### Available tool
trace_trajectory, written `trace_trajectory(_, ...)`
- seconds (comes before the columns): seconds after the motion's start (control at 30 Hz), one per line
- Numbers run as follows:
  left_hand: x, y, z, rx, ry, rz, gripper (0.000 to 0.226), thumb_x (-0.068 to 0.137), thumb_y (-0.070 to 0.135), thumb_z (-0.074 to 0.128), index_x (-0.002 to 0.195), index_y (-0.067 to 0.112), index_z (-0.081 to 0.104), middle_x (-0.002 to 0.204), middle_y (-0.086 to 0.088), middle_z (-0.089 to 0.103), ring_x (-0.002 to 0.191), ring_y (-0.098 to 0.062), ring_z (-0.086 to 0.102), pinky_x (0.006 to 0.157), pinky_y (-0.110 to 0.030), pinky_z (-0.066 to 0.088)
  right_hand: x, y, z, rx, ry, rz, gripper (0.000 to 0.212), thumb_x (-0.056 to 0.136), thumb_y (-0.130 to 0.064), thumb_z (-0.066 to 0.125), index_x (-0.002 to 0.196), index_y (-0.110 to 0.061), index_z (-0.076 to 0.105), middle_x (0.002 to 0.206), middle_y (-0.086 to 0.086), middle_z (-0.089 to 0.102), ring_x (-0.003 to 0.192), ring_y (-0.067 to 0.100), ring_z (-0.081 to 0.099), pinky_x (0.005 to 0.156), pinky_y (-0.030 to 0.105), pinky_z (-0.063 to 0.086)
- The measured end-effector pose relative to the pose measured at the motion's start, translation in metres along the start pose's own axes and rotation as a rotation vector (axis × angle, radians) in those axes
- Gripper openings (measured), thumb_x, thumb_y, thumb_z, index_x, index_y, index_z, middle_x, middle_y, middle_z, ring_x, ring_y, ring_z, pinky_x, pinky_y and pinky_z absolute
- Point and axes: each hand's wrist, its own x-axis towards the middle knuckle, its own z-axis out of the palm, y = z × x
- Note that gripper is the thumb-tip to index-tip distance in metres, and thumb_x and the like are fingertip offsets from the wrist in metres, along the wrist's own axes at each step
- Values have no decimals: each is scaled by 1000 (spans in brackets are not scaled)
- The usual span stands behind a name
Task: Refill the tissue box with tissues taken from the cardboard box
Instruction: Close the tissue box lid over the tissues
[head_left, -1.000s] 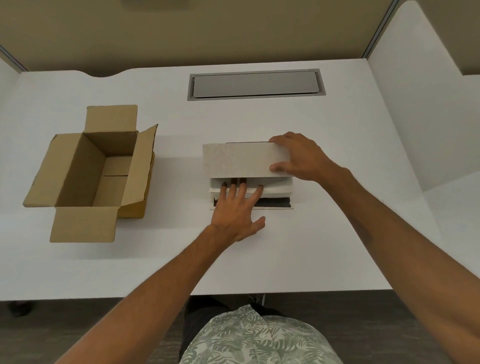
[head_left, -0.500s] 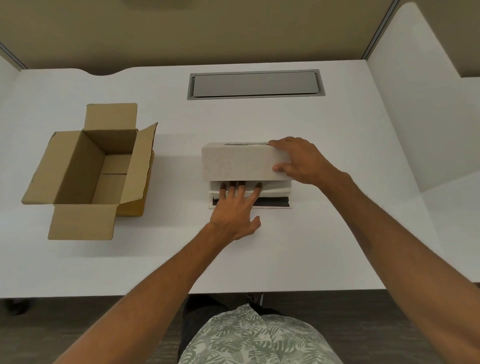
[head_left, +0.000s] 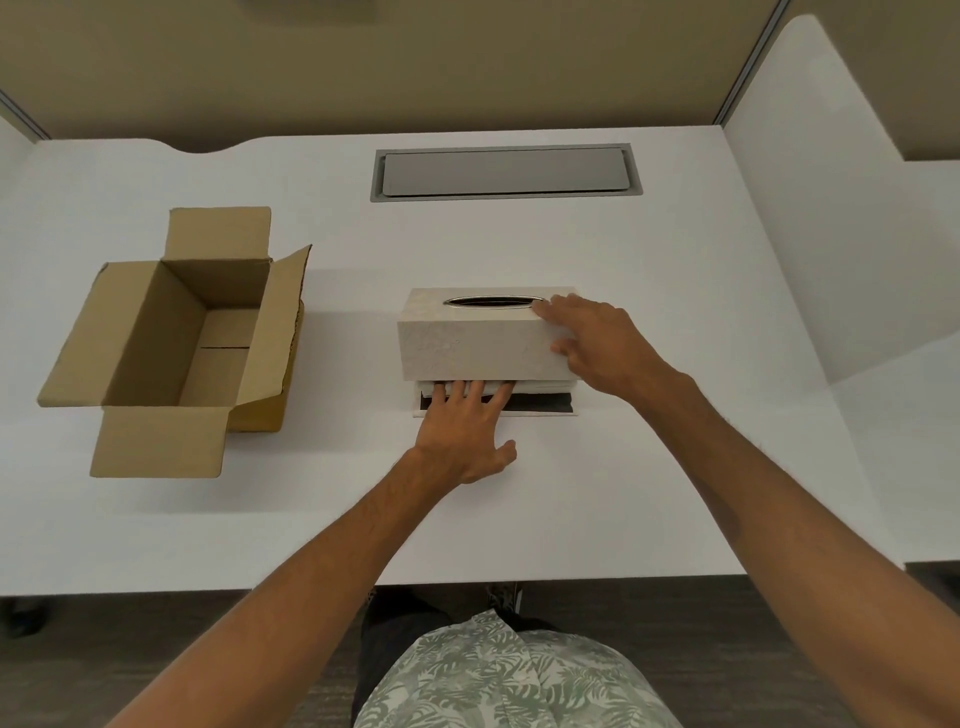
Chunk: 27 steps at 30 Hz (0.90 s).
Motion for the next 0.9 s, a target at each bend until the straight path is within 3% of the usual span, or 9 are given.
trace_trajectory(0.17, -7, 0, 5, -8, 57, -10, 86, 87, 71, 36, 157, 29, 7, 163, -9, 16, 151, -33, 8, 122, -55, 9, 5, 1, -3, -25, -5, 6, 52, 95, -10, 58, 145, -17, 47, 135, 11, 59, 117, 32, 55, 98, 41, 44)
trace_trajectory(0.3, -14, 1, 6, -53, 148, 10, 81, 92, 67, 30, 158, 27, 6, 161, -6, 24, 151, -27, 14, 124, -49, 10, 9, 4, -3, -16, -6, 39, 51, 96, -13, 57, 146, -19, 47, 139, 11, 57, 123, 32, 54, 104, 39, 40)
trace_trajectory(0.43, -32, 0, 10, -126, 195, 47, 75, 97, 58, 31, 158, 24, 6, 166, -8, 14, 153, -25, 8, 124, -40, 2, 8, 5, 0, 20, 13, 33, 51, 94, -11, 60, 144, -18, 50, 137, 12, 59, 123, 34, 54, 104, 41, 41)
trace_trajectory(0.5, -42, -2, 10, -119, 257, 74, 70, 98, 52, 37, 157, 20, 18, 162, -12, 25, 151, -26, 21, 121, -39, 9, 7, 6, 2, 37, 32, 24, 51, 93, -9, 61, 142, -18, 52, 136, 12, 60, 122, 34, 55, 103, 40, 42)
trace_trajectory(0.63, -49, -13, 3, -143, 520, 101, 62, 93, 41, 57, 146, 14, 44, 145, -16, 52, 131, -32, 51, 109, -47, 42, 4, 10, 10, 67, 46, 23, 52, 93, -9, 61, 143, -18, 51, 143, 10, 55, 130, 31, 50, 106, 36, 37)
trace_trajectory(0.7, -43, -23, -5, -185, 613, 59, 67, 91, 41, 61, 148, 14, 40, 146, -16, 48, 132, -31, 46, 107, -44, 42, 2, 12, 14, 102, 51, 25, 53, 92, -7, 61, 143, -19, 51, 145, 8, 53, 131, 29, 48, 107, 36, 38)
trace_trajectory(0.77, -35, -37, -17, -246, 632, -27, 78, 89, 46, 62, 153, 18, 28, 155, -15, 33, 141, -30, 34, 113, -41, 32, -3, 12, 19, 154, 64, 29, 56, 89, -3, 61, 141, -21, 53, 143, 7, 53, 125, 28, 52, 102, 34, 41)
trace_trajectory(0.83, -25, -49, -27, -340, 588, -123, 92, 86, 48, 67, 157, 25, 14, 163, -12, 17, 148, -28, 21, 116, -41, 24, -9, 11, 23, 185, 88, 18, 59, 86, 3, 60, 140, -20, 54, 143, 8, 51, 125, 28, 52, 102, 36, 45)
trace_trajectory(0.9, -18, -61, -32, -468, 494, -204, 100, 84, 45, 73, 157, 34, 4, 166, -7, 6, 151, -28, 16, 114, -44, 26, -17, 8, 29, 226, 127, -9, 63, 81, 12, 59, 137, -17, 56, 143, 10, 50, 128, 29, 49, 97, 43, 52)
